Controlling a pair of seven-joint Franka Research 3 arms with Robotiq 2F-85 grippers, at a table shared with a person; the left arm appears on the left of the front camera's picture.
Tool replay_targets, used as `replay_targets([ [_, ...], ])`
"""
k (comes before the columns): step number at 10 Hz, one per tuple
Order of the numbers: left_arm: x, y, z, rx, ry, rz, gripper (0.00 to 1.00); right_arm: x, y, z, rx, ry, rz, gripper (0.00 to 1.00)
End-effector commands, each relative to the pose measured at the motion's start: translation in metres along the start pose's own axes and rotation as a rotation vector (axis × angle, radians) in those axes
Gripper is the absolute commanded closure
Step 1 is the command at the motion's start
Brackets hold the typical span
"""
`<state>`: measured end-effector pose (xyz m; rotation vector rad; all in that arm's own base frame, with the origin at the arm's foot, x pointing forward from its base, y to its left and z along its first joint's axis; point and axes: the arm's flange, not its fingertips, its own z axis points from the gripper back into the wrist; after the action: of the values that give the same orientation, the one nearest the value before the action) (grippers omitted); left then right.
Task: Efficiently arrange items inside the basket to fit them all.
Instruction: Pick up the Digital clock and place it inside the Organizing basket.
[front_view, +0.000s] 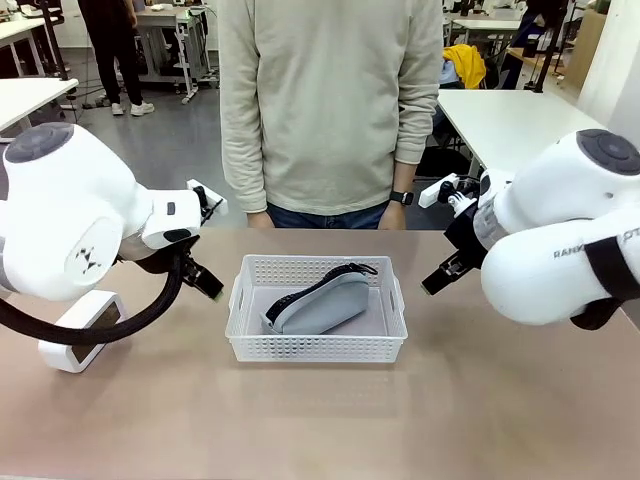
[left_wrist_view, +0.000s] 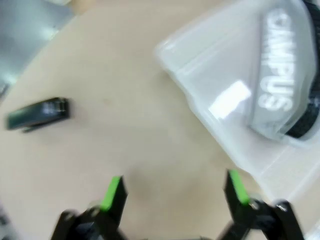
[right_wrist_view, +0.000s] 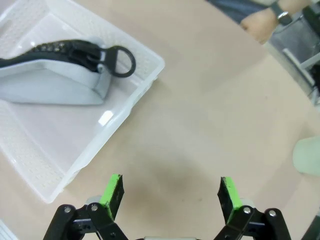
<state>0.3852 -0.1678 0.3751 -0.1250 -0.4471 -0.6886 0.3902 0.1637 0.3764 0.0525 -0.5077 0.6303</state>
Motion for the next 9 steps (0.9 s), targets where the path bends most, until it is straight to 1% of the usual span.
replay_targets([
  [1,-0.030,0.020,0.062,-0.206,0.054,-0.017,0.00,-0.022,-0.019,0.067,0.161,0.032,-0.144,0.00],
  [2,-0.047,0.030,0.098,-0.252,-0.011,0.033,0.00,-0.036,-0.033,0.107,0.235,-0.040,-0.311,0.00],
  [3,-0.072,0.049,0.142,-0.206,-0.129,0.079,0.00,-0.061,-0.054,0.157,0.391,-0.150,-0.497,0.00],
  [4,-0.094,0.068,0.181,-0.184,-0.249,0.162,0.00,-0.091,-0.078,0.197,0.404,-0.250,-0.669,0.00],
  [5,-0.121,0.089,0.214,-0.185,-0.361,0.250,0.00,-0.131,-0.103,0.230,0.433,-0.360,-0.780,0.00],
  [6,-0.156,0.116,0.237,-0.224,-0.479,0.364,0.00,-0.174,-0.128,0.253,0.449,-0.452,-0.905,0.00],
  [7,-0.206,0.153,0.253,-0.311,-0.644,0.522,0.00,-0.228,-0.154,0.267,0.476,-0.544,-1.026,0.00],
  [8,-0.254,0.179,0.257,-0.305,-0.760,0.711,0.00,-0.278,-0.174,0.270,0.495,-0.610,-1.141,0.00],
  [9,-0.299,0.197,0.251,-0.341,-0.890,0.860,0.00,-0.329,-0.192,0.261,0.528,-0.694,-1.246,0.00],
])
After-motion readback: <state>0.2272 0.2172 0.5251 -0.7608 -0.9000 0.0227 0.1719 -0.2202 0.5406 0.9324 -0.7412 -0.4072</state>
